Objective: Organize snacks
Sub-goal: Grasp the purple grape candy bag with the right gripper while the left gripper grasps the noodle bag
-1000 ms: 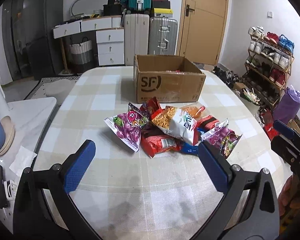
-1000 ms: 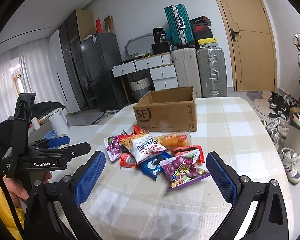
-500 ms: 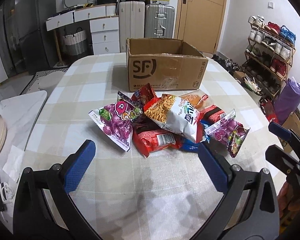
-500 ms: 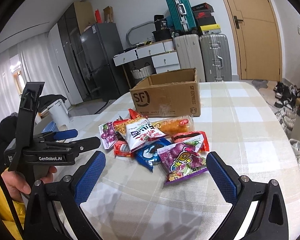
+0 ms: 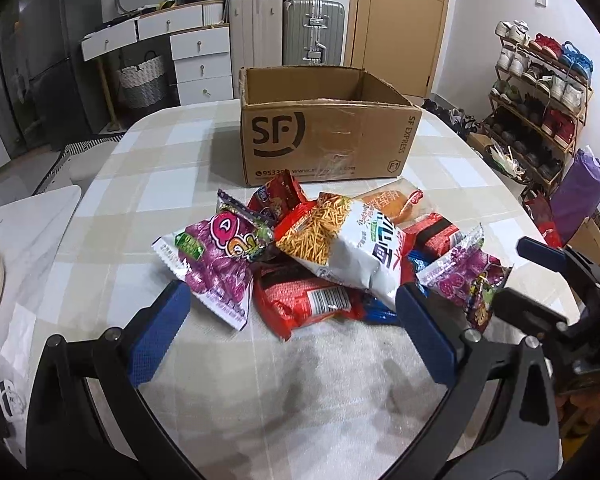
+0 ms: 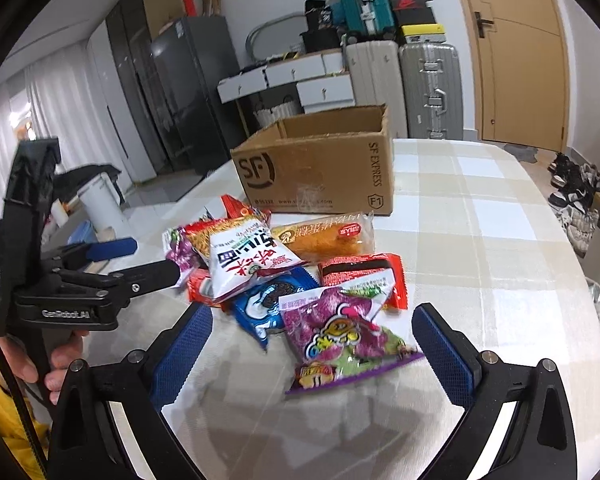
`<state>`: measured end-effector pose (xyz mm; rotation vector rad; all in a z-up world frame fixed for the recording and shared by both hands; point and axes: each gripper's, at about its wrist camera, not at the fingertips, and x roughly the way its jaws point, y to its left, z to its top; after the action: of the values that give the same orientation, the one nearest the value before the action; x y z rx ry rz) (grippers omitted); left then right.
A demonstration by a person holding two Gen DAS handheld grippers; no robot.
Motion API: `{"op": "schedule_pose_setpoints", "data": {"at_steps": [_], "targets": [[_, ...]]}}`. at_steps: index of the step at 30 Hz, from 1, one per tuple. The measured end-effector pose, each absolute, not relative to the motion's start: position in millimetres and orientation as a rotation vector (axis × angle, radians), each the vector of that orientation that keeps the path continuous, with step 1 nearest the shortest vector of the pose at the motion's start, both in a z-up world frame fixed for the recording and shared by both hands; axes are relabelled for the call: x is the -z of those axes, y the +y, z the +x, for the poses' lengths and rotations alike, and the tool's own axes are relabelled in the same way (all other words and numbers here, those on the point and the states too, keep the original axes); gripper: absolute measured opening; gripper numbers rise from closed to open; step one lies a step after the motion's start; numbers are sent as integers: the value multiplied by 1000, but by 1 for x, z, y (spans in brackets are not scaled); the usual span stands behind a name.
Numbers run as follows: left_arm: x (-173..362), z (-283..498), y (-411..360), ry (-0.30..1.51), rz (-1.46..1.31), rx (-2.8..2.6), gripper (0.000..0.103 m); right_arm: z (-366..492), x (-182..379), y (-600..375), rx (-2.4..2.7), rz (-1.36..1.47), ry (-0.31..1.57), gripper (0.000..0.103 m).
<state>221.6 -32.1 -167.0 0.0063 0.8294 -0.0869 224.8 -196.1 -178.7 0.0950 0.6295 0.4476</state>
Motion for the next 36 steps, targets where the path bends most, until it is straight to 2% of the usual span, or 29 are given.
{"op": "schedule_pose_setpoints", "data": {"at_steps": [2, 11, 21, 23, 26, 27, 30, 36], "targets": [[170, 228, -34, 835, 11, 90, 102, 237, 184, -194, -447, 85, 650, 99], [181, 259, -49, 869, 36, 119, 102, 272, 212, -190, -461, 119, 796, 69], [208, 286, -50, 963, -48, 168, 101, 268, 218, -218, -505, 290, 740, 64], [211, 289, -49, 967, -70, 186, 95, 268, 218, -224, -516, 330, 731, 63], [214, 292, -54, 964, -68, 230, 67, 267, 218, -228, -526, 367, 727, 63], [214, 291, -57, 957, -56, 241, 51, 267, 217, -227, -530, 368, 726, 63], [214, 292, -63, 956, -57, 268, 41, 263, 214, -225, -540, 351, 701, 63], [216, 293, -63, 955, -97, 298, 30, 261, 212, -226, -553, 356, 688, 62]]}}
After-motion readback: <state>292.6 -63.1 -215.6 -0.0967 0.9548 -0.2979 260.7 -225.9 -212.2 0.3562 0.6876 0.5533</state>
